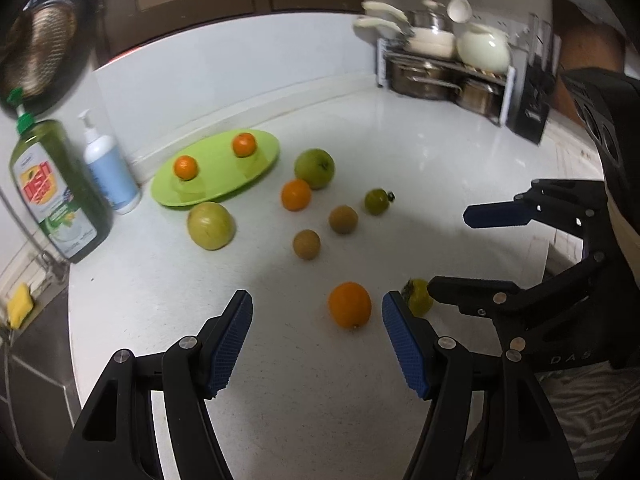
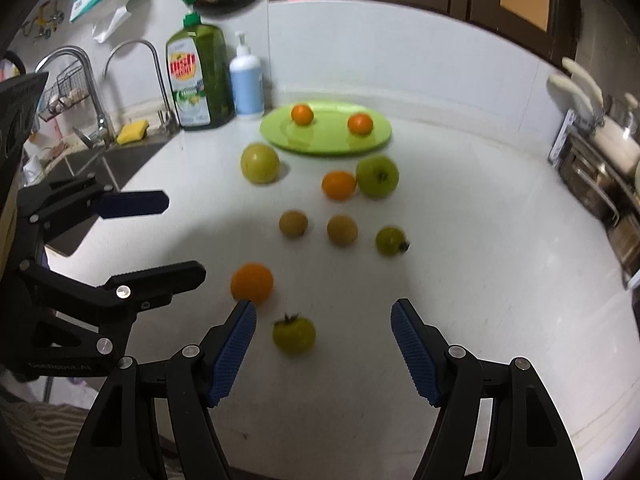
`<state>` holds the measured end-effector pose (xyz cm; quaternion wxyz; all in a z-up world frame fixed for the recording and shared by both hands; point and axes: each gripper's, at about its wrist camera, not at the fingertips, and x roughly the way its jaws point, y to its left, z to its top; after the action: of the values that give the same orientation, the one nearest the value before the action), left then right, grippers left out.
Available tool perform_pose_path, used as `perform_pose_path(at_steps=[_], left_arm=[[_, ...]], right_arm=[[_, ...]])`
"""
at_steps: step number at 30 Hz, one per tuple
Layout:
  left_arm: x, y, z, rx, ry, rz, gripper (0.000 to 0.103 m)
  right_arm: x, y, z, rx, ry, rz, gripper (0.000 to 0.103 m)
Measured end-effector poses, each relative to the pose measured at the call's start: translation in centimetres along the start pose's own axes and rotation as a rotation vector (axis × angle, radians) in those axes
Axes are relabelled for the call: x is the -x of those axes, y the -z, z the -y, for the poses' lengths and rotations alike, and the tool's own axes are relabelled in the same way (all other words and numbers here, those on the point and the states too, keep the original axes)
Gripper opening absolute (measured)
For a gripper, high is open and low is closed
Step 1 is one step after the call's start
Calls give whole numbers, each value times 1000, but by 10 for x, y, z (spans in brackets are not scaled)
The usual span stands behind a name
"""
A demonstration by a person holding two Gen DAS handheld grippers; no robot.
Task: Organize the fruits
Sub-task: 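Move both tools back from the plate toward the remaining fruit, then grasp an orange with the left tool while the right tool grasps a green tomato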
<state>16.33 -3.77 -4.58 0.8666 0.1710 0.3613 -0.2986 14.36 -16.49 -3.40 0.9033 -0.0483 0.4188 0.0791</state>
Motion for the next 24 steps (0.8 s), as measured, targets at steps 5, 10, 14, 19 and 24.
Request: perform_pose_path(at_steps=[5, 10, 14, 19, 24], left_arm=[[-14, 4, 2, -61, 46, -16, 66], [-26, 6, 4, -119, 84, -27, 66], [-33, 5, 1, -124, 107, -34, 66], [-42, 5, -2, -119, 131, -51, 62], [-50, 4, -2, -114, 152, -60, 57]], right_arm=[[-12, 7, -1, -9, -3, -37, 67], [-24, 11, -3, -9, -16, -72, 60], [-31, 13, -5, -7, -21, -86, 57], [-37, 13, -6, -13, -33, -105, 51], [-40, 13, -6, -22, -45, -112, 48]])
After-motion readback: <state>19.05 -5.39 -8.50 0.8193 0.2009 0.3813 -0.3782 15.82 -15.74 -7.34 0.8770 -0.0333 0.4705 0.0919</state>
